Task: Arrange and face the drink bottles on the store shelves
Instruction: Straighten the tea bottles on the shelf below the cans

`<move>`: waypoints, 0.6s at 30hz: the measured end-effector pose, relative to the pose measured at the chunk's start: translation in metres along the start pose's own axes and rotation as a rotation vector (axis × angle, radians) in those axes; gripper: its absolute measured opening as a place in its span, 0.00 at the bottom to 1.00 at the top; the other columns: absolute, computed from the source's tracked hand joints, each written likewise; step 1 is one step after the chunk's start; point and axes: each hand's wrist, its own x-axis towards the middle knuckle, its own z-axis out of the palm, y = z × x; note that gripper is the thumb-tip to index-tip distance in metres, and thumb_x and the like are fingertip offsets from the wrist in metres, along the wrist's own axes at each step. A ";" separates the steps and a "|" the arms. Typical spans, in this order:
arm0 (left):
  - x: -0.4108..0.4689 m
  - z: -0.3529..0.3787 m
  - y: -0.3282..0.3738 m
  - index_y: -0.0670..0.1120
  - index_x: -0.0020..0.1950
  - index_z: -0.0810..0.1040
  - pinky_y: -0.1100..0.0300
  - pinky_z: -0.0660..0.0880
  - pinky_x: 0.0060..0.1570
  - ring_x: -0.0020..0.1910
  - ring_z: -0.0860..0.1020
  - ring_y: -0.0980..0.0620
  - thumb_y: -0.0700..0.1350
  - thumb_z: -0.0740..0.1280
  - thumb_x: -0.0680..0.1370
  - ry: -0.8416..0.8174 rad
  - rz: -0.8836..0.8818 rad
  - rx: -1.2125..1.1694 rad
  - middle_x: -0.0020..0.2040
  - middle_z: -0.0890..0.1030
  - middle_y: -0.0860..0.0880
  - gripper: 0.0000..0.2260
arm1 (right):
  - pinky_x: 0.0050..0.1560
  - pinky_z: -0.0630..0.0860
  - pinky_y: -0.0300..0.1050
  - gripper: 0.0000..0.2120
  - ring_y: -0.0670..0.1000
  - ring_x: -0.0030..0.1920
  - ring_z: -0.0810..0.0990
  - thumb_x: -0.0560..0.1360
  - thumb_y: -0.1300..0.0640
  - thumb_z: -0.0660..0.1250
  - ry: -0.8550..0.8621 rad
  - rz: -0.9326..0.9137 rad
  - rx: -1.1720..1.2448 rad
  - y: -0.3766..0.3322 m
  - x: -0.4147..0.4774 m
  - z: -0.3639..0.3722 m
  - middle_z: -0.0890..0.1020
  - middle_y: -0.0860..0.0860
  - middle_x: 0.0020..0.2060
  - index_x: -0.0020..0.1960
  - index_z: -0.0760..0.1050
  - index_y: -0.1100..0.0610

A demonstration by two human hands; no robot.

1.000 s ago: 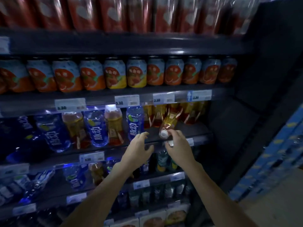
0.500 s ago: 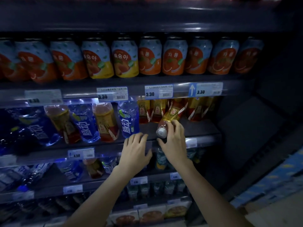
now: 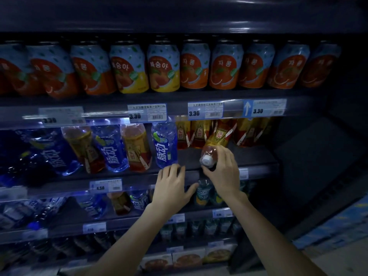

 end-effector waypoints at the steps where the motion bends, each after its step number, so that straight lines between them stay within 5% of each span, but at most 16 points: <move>1: 0.000 0.000 0.000 0.42 0.67 0.73 0.48 0.69 0.62 0.61 0.72 0.42 0.66 0.53 0.76 -0.002 0.002 0.001 0.61 0.75 0.44 0.32 | 0.58 0.77 0.57 0.35 0.61 0.63 0.75 0.62 0.57 0.81 0.011 -0.003 0.014 0.002 -0.001 -0.001 0.77 0.60 0.61 0.65 0.72 0.65; 12: 0.001 -0.001 0.000 0.41 0.66 0.73 0.47 0.69 0.61 0.59 0.72 0.41 0.65 0.53 0.77 -0.008 -0.002 -0.018 0.60 0.75 0.44 0.32 | 0.61 0.75 0.55 0.30 0.55 0.62 0.76 0.67 0.52 0.77 0.141 0.003 0.170 0.024 0.013 -0.040 0.78 0.56 0.61 0.65 0.72 0.60; 18: -0.001 -0.001 0.000 0.41 0.66 0.73 0.47 0.69 0.61 0.59 0.72 0.42 0.66 0.50 0.77 -0.008 -0.016 -0.037 0.60 0.75 0.44 0.33 | 0.59 0.74 0.45 0.27 0.52 0.58 0.78 0.71 0.44 0.68 0.192 0.001 0.251 0.022 0.035 -0.060 0.80 0.55 0.56 0.63 0.75 0.60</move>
